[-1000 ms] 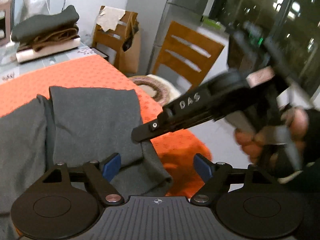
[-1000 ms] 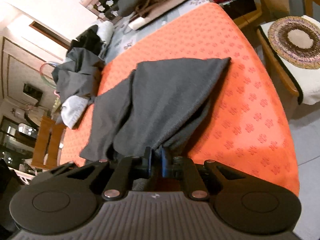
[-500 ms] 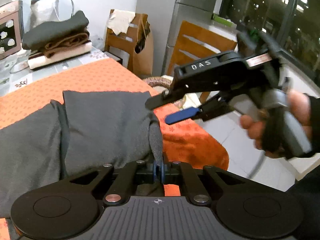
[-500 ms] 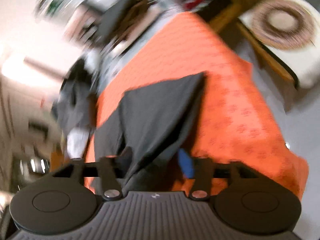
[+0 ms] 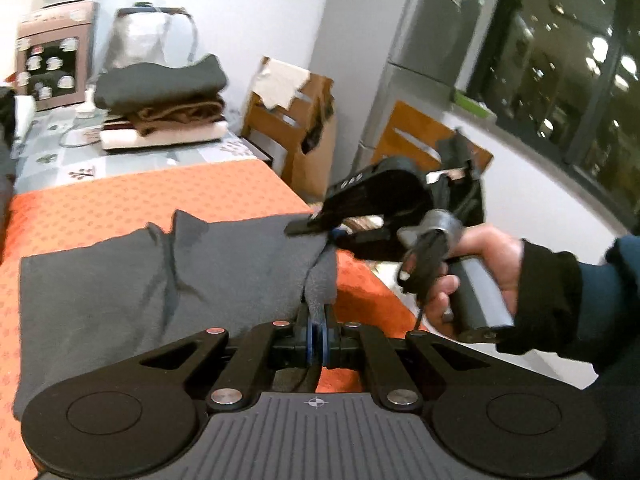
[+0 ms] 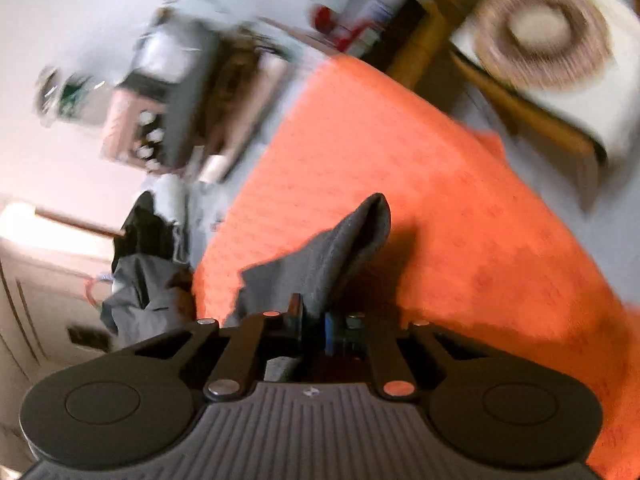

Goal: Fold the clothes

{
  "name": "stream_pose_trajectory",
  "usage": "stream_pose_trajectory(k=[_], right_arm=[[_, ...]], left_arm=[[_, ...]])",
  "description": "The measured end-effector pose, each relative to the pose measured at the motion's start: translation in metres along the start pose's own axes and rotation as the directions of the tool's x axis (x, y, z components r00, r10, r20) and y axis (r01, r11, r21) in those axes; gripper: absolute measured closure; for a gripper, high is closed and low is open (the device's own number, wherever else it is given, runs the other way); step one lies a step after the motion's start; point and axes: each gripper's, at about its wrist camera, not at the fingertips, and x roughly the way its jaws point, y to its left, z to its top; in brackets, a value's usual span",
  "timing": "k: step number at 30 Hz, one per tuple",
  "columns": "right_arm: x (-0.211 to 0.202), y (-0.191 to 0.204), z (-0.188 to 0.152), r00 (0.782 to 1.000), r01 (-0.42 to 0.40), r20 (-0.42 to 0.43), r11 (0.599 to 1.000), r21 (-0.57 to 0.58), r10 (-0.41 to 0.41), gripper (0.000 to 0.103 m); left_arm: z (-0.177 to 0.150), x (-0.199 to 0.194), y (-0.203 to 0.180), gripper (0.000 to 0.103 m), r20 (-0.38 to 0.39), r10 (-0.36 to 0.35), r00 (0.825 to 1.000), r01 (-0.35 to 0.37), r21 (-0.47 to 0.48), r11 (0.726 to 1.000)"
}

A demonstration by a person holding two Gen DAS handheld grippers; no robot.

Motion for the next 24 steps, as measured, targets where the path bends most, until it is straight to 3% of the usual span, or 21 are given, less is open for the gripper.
stream_pose_trajectory(k=[4, 8, 12, 19, 24], right_arm=[[-0.001, 0.072, 0.000, 0.999, 0.054, 0.023, 0.965, -0.257, -0.049, 0.092], [0.017, 0.140, -0.009, 0.994, 0.101, 0.014, 0.874, -0.475, -0.107, 0.092], [0.046, 0.194, -0.031, 0.992, 0.101, 0.001, 0.793, -0.600, -0.126, 0.092], [0.126, 0.261, -0.089, 0.976, 0.089, -0.068, 0.662, -0.744, -0.208, 0.092], [0.187, 0.271, -0.139, 0.939, 0.096, -0.103, 0.536, -0.839, -0.330, 0.092]], left_arm=[[0.004, -0.024, 0.021, 0.096, 0.065, 0.018, 0.998, -0.011, -0.101, 0.995], [0.002, -0.052, 0.052, 0.096, 0.116, 0.055, 0.992, -0.026, -0.232, 0.972], [-0.006, -0.075, 0.089, 0.096, 0.127, 0.118, 0.985, -0.071, -0.323, 0.944], [-0.037, -0.090, 0.158, 0.096, 0.002, 0.146, 0.989, -0.132, -0.408, 0.903], [-0.065, -0.082, 0.199, 0.096, -0.111, 0.070, 0.991, -0.114, -0.463, 0.879]])
